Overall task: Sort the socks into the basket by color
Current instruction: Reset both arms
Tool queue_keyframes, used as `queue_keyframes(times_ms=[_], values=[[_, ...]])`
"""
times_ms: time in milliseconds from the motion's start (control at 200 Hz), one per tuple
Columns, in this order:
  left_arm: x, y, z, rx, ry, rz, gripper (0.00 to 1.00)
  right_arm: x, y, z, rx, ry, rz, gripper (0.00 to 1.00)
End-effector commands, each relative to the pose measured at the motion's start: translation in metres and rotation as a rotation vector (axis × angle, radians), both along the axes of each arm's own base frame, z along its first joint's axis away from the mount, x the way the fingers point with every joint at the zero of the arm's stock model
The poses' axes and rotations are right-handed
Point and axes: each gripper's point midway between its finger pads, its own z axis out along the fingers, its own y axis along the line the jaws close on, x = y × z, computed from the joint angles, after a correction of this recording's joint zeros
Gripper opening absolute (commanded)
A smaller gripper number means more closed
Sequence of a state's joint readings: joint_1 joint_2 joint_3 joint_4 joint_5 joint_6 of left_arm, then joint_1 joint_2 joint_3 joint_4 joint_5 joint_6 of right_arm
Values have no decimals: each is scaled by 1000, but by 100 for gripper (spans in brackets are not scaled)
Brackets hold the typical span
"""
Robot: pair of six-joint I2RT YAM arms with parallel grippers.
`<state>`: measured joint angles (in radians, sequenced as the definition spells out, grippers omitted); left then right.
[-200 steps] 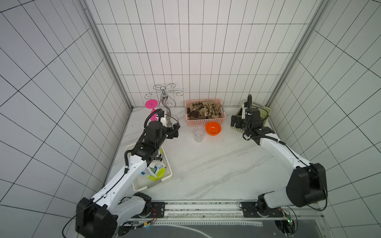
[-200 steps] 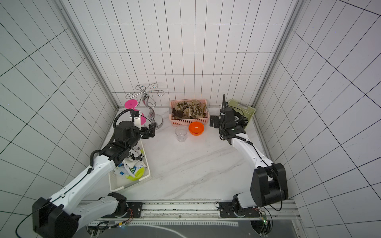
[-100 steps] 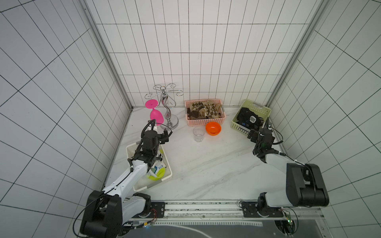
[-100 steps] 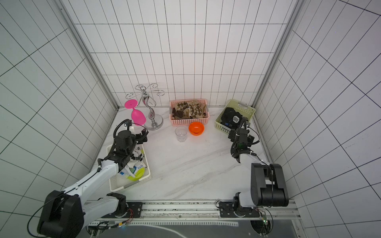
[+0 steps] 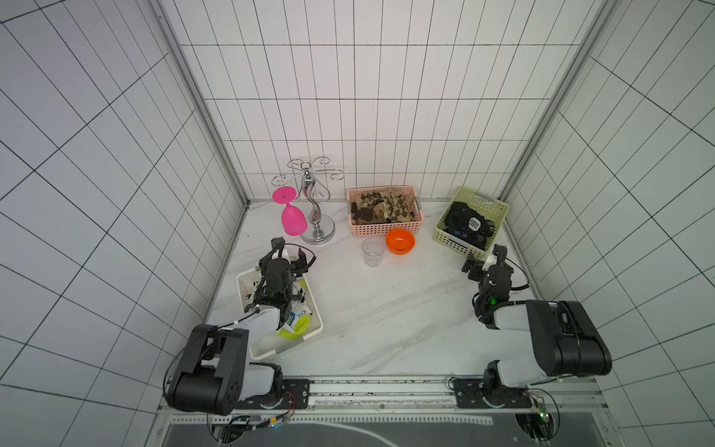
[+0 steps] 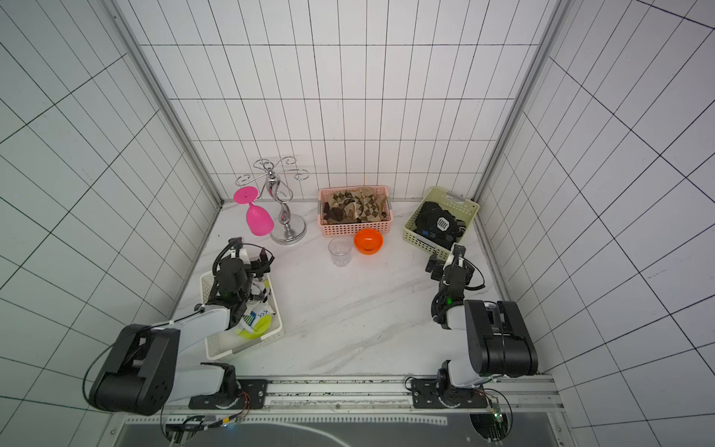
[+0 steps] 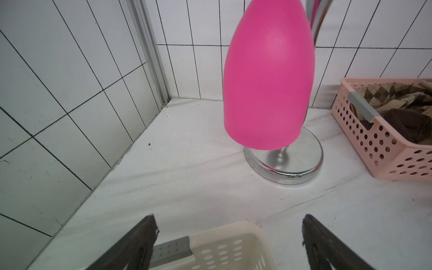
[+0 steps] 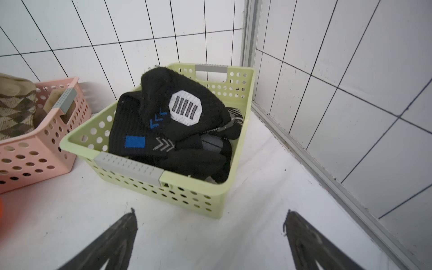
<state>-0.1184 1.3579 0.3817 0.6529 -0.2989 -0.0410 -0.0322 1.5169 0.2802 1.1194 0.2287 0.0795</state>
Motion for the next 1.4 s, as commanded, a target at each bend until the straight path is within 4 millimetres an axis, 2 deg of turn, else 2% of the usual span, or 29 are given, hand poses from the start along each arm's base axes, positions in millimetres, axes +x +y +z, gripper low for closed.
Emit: queue_keyframes(times_ms=[0,170,275,435,1394], values=[[5,1,11,18,-109,-4,97,-4,5,14,-33,-84,35,100],[2,-5,-3,30,-144,-46,97,-4,6,14,-35,-82,35,100],[2,-5,1,42,-196,-46,98,-4,6,14,-36,-86,35,100],[17,0,-12,32,-77,-3,98,-4,5,14,-37,-85,33,99],[18,-2,-11,37,-69,-6,97,-4,6,14,-38,-85,34,99]])
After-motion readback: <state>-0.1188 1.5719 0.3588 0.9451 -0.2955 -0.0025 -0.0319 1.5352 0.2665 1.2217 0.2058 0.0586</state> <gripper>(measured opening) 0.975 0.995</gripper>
